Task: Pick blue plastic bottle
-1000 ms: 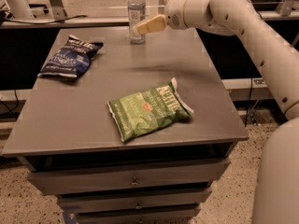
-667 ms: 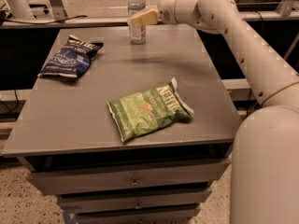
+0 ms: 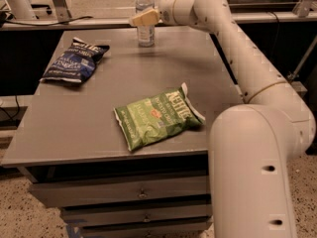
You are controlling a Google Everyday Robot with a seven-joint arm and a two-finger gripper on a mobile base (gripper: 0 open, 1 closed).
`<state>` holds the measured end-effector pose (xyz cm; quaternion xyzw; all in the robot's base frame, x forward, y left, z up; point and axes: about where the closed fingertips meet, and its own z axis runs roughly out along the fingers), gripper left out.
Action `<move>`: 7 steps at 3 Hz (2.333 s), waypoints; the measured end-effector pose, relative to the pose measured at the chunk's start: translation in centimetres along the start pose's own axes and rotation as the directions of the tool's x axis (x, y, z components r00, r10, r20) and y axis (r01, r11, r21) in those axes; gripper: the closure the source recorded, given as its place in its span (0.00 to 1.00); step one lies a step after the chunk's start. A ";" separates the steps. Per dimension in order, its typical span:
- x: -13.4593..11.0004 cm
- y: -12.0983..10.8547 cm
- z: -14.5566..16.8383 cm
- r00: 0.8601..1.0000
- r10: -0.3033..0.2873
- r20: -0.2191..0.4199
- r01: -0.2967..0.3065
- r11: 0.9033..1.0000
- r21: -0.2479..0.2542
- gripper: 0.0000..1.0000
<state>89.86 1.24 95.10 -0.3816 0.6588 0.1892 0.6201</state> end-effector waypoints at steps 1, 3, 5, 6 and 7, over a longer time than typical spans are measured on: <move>1.0 -0.3 1.7 1.000 0.026 -0.012 -0.026 1.000 -0.004 0.18; 1.3 -0.3 1.8 0.997 0.073 0.011 -0.072 0.997 -0.020 0.64; -3.9 3.1 -3.5 0.980 0.127 0.150 -0.105 0.984 -0.145 1.00; -6.7 7.3 -8.6 0.971 0.148 0.188 -0.096 0.961 -0.260 1.00; -6.5 8.2 -9.1 0.970 0.159 0.182 -0.103 0.954 -0.282 1.00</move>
Offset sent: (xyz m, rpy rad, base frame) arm 0.0285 0.0051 -0.0179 0.0341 0.0576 -0.0086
